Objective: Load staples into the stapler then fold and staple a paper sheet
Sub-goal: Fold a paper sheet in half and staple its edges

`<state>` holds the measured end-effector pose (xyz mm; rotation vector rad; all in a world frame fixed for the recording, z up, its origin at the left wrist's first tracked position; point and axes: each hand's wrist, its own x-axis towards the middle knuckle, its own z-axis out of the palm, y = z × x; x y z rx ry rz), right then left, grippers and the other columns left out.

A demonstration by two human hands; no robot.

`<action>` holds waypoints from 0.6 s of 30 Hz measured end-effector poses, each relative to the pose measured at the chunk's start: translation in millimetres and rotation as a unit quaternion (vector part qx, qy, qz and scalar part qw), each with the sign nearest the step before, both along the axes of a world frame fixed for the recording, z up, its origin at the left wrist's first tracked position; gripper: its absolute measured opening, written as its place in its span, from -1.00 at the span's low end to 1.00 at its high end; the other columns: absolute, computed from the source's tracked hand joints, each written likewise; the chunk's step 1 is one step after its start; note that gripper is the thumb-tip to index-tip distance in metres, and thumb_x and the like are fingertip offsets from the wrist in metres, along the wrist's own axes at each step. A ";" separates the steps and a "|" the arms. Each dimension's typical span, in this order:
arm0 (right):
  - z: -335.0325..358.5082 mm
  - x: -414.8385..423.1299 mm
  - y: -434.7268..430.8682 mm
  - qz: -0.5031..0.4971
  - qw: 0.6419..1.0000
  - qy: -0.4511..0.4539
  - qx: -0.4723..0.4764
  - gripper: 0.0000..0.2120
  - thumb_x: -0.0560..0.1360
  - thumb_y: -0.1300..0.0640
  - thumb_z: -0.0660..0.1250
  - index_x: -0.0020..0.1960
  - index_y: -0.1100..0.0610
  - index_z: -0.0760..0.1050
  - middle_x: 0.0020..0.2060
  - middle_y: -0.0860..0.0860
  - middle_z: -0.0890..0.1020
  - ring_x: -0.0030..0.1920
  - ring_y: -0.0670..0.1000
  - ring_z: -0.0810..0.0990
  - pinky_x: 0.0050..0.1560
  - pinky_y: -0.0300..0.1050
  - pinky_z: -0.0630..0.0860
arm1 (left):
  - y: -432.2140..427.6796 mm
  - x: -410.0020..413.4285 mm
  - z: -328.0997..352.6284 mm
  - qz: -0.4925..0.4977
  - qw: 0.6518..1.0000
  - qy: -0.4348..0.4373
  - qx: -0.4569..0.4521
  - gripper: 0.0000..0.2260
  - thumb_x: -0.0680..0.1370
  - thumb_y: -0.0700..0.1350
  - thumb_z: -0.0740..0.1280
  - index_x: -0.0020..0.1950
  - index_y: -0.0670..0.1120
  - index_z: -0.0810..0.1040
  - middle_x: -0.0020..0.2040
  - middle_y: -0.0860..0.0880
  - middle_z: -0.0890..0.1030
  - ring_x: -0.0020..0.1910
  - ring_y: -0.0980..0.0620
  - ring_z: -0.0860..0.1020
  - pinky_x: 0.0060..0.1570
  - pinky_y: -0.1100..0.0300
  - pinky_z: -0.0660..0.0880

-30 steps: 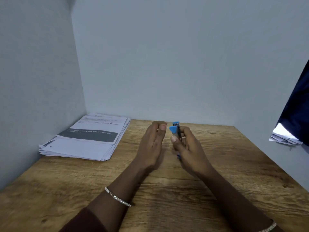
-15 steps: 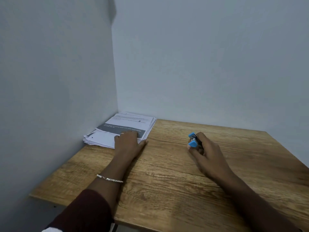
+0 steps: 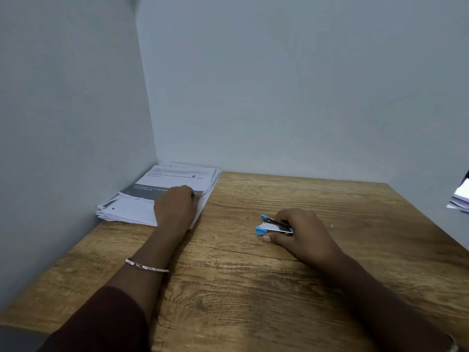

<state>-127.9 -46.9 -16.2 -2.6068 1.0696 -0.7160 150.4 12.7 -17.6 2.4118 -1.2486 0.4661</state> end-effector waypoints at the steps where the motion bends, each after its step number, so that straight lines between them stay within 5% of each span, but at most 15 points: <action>1: 0.4 0.7 0.6 -0.010 1.000 0.005 -0.001 -0.69 0.40 -0.21 0.50 -0.16 0.03 0.58 -0.30 -0.08 0.57 -0.23 -0.02 0.51 -0.28 -0.07 0.31 | -0.4 0.9 -0.3 0.001 1.000 -0.004 -0.001 -0.69 0.65 0.02 0.21 -0.11 -0.07 0.68 -0.21 -0.04 0.67 -0.20 -0.08 0.61 -0.27 0.15 0.43; 12: 2.0 8.5 10.3 -0.042 0.999 -0.011 0.012 -0.64 0.40 -0.22 0.50 -0.09 0.08 0.72 -0.27 0.03 0.68 -0.22 0.01 0.59 -0.29 -0.10 0.33 | 7.8 -7.3 8.9 0.022 0.995 -0.003 -0.096 -0.76 0.65 -0.13 0.20 -0.16 -0.15 0.56 -0.20 -0.11 0.64 -0.19 -0.14 0.56 -0.33 0.11 0.29; 18: 18.1 7.6 24.0 -0.033 0.981 -0.181 -0.068 -0.84 0.51 -0.02 0.46 -0.04 0.07 0.70 -0.18 -0.08 0.65 -0.12 -0.09 0.58 -0.09 -0.02 0.54 | 42.2 -37.9 42.4 -0.012 0.963 -0.032 -0.269 -0.78 0.68 -0.13 0.21 0.03 -0.22 0.60 -0.18 -0.22 0.68 -0.20 -0.26 0.61 -0.24 -0.06 0.51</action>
